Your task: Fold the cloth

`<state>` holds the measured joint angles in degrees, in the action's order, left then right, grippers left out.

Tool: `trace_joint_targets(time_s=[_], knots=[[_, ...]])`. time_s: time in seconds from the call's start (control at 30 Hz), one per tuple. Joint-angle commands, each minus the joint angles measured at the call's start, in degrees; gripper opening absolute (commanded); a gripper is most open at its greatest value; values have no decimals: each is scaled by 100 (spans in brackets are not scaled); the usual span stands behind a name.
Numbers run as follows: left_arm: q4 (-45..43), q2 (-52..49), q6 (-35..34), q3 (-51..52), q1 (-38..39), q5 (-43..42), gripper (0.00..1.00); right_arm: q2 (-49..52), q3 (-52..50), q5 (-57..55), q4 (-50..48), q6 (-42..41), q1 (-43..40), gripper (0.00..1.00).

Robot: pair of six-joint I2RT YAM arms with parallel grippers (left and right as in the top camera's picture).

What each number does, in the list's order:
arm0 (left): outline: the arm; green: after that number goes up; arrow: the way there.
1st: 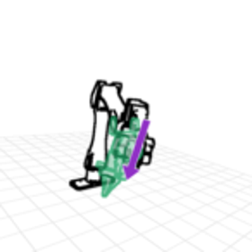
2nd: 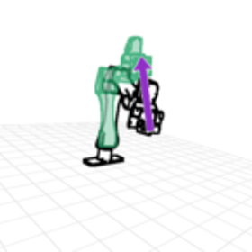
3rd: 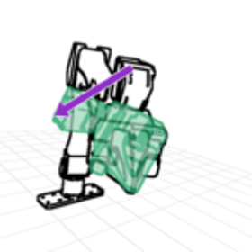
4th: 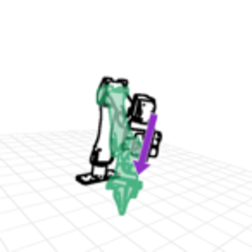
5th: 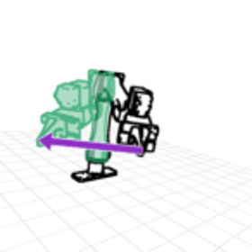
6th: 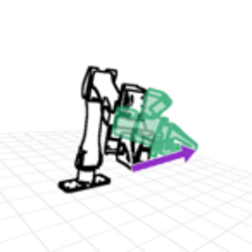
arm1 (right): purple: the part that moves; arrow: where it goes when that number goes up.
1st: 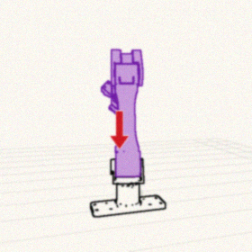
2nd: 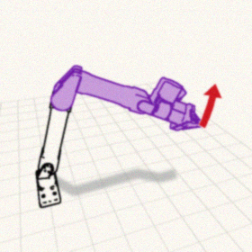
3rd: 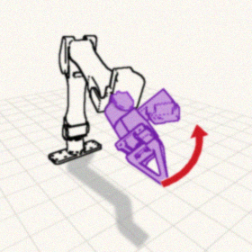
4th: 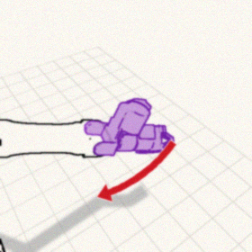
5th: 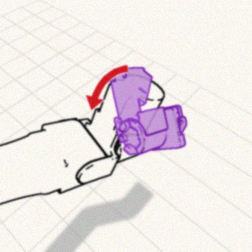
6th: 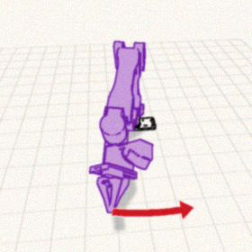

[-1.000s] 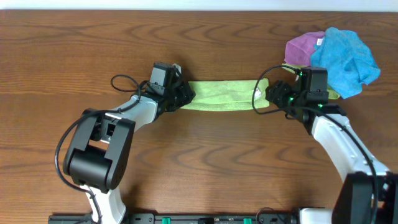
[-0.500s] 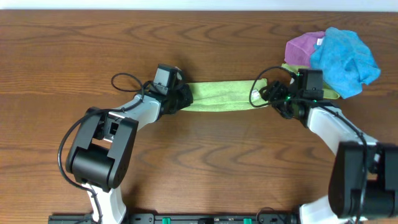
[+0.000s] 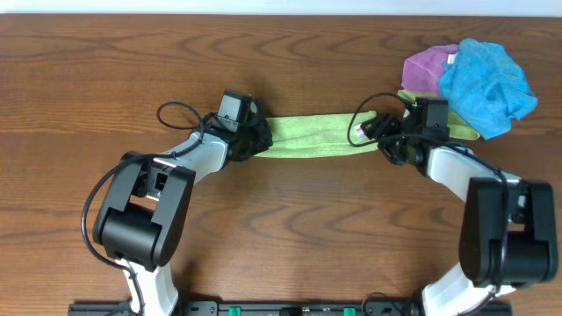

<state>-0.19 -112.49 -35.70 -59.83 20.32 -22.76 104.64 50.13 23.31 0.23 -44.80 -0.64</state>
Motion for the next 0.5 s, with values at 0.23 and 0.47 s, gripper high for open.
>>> trace_joint_targets(time_s=[0.23,0.47], knots=[[319,-118,127,114,20,195,6,608,-31,-76,-525,-186,358,42],[321,-118,125,114,17,144,6,581,-31,149,-1252,223,372,1]])
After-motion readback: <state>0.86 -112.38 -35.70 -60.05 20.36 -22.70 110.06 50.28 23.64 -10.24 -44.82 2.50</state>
